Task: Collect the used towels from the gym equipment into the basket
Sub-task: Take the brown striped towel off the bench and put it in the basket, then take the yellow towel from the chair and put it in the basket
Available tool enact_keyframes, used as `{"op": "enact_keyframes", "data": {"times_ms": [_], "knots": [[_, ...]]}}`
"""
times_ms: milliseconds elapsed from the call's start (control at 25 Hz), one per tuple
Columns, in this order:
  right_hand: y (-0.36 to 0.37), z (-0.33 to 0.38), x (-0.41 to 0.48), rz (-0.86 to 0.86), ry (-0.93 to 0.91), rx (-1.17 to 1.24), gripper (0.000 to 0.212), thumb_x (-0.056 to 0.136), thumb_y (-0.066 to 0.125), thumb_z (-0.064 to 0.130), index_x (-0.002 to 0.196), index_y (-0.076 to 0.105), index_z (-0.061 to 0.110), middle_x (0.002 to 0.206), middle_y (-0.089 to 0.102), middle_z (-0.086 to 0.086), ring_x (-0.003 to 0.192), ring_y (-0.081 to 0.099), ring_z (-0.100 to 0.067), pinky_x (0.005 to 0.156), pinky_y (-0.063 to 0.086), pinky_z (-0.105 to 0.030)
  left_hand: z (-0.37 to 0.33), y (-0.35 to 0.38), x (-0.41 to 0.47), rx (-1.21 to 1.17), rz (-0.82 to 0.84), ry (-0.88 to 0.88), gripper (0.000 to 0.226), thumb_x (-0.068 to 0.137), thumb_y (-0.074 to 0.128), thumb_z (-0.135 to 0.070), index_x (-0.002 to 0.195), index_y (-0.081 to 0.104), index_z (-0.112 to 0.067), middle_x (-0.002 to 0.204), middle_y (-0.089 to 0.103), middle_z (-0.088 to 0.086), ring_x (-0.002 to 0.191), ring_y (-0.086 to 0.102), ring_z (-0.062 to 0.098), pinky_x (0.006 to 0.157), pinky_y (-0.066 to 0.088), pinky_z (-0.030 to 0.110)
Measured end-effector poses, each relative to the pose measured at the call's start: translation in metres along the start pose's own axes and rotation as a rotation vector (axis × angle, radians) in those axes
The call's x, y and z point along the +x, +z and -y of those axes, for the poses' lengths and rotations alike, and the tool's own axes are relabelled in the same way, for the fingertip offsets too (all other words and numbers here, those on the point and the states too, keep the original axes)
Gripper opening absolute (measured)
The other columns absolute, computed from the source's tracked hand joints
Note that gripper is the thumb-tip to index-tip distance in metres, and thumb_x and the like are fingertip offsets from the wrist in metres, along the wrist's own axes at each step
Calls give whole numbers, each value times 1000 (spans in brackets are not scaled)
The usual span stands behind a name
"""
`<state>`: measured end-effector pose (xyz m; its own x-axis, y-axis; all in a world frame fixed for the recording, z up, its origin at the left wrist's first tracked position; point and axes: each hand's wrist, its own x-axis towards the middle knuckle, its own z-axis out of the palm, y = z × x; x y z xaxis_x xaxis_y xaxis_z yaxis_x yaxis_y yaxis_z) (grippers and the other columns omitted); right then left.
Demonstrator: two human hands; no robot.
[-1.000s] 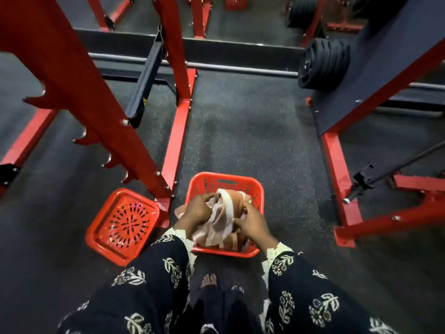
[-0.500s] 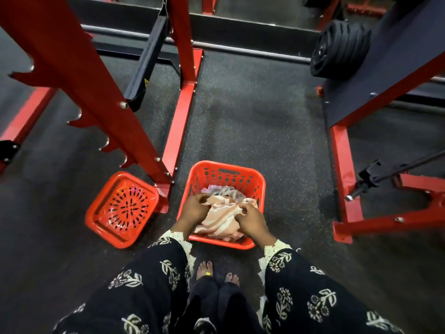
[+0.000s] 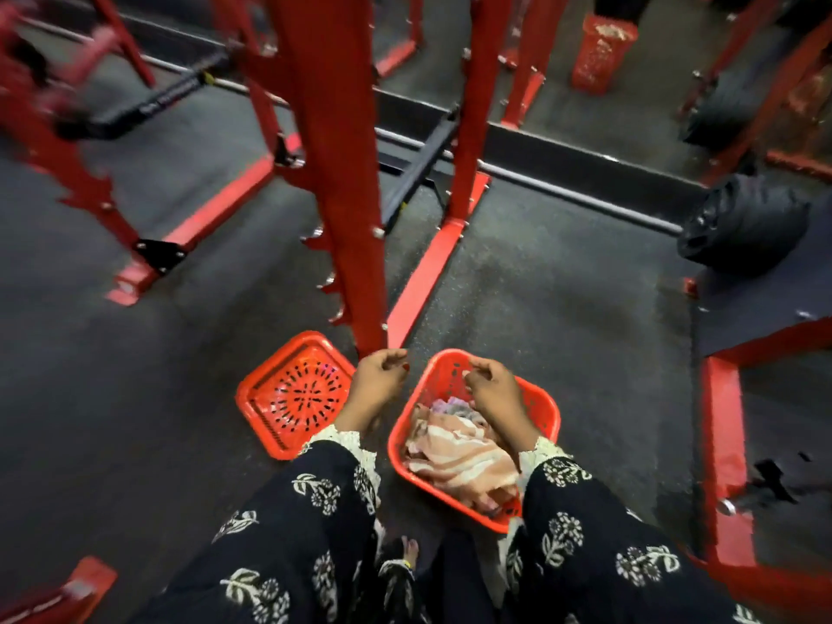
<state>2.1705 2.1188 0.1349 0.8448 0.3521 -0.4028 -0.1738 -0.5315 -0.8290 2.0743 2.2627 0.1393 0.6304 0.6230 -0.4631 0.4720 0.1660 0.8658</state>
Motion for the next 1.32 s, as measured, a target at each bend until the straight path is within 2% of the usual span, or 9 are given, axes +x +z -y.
{"op": "enact_keyframes", "data": {"times_ms": [120,240,360,480,640,800,960,1120,1320], "knots": [[39,40,-10,128,-85,24,34,90,56,9,124,60,5,98,61,-6,92,56,-18,90,48,-42,-16,-52,-25,-84,-155,30,33,92,50,2,123,60,0,106,68,18,79,64,27,61,50,28],[80,71,-32,262,-175,31,32,90,58,10,122,61,7,98,63,-7,90,57,-19,83,47,-38,-18,-96,-60,-182,-303,64,30,91,51,2,120,61,-3,98,64,12,79,58,20,54,43,19],[120,91,-71,446,-241,-18,30,90,58,14,120,60,14,104,66,-7,96,60,-20,92,49,-43,-6,-138,-110,-304,-476,61,26,92,54,-4,117,62,-8,97,64,11,81,58,21,61,43,27],[160,97,-123,629,-328,-31,30,91,56,15,121,60,15,100,66,-3,91,61,-16,86,49,-38,15,-174,-169,-422,-635,66,23,93,56,-8,114,62,-15,99,64,7,77,59,14,58,42,23],[227,104,-222,895,-423,-75,30,92,55,17,122,60,17,99,64,0,89,61,-15,85,50,-38,58,-229,-270,-552,-911,73,18,94,56,-13,109,61,-23,100,65,1,84,62,14,63,42,23],[291,103,-337,1128,-455,-86,25,93,55,19,118,60,22,94,65,2,87,62,-15,77,51,-36,110,-282,-379,-621,-1160,48,22,94,57,-15,115,61,-20,105,66,1,85,63,12,66,44,24],[354,96,-458,1320,-511,-127,27,92,55,21,119,61,21,106,66,-2,100,63,-21,89,51,-44,162,-338,-485,-673,-1391,33,20,94,58,-15,112,62,-22,107,67,2,86,64,13,70,45,26],[406,99,-549,1433,-495,-85,22,95,53,21,116,59,24,92,63,4,86,60,-14,79,51,-36,195,-397,-559,-644,-1502,27,19,94,57,-15,110,61,-23,111,66,2,91,65,15,69,45,26],[445,116,-587,1439,-457,-43,22,95,53,16,117,57,21,88,60,6,80,57,-10,71,48,-29,203,-459,-583,-623,-1516,52,19,94,57,-13,110,61,-21,106,66,2,90,63,18,68,44,26]]}}
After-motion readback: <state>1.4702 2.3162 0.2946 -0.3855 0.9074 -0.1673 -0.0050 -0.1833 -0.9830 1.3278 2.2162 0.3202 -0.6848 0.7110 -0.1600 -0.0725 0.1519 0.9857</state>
